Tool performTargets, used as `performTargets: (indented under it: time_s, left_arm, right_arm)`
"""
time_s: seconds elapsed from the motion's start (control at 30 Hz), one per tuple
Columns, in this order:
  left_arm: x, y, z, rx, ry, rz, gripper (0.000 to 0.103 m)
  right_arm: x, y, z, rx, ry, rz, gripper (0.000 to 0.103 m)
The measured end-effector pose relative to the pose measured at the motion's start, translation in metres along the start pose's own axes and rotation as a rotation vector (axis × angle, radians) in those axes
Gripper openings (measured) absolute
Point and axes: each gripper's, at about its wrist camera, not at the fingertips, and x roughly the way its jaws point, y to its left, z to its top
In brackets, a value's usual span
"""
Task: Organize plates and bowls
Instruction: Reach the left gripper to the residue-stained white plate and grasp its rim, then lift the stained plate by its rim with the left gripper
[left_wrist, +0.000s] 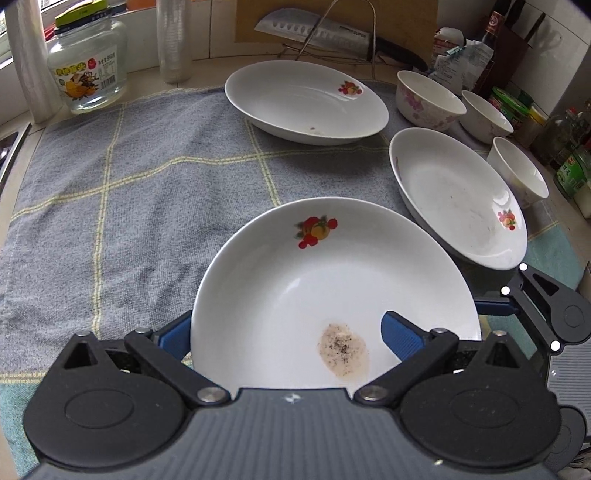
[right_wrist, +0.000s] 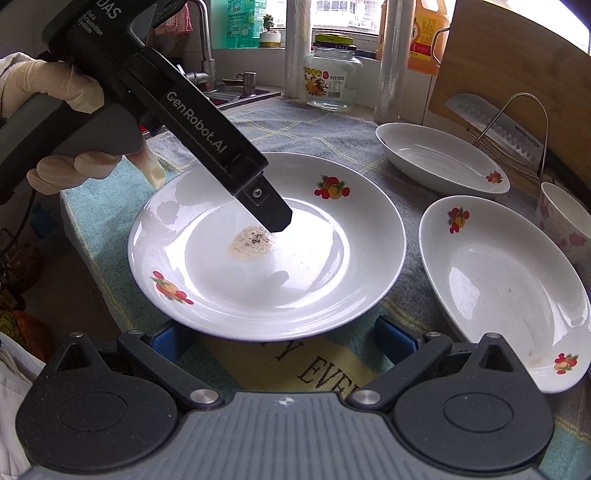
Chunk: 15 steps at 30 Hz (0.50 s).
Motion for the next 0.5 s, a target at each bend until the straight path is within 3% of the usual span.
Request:
performTargets:
  time_s: [0.1,0.3,0.5]
  left_arm:
    - [0.002,0.010,-0.002,-0.014,0.005,-0.062,0.102]
    - [0.000,0.020,-0.003,0.037,0.014,-0.091,0.102]
    - [-0.004,0.038,-0.004,0.006,-0.008,-0.185,0.102]
  right_arm:
    - [0.000,0.002,0.002,0.014,0.014,-0.013,0.103]
    - [0.003,0.004,0.006,0.038,0.042,-0.039,0.103]
    - [0.005,0.005,0.010,0.055,0.069,-0.055,0.103]
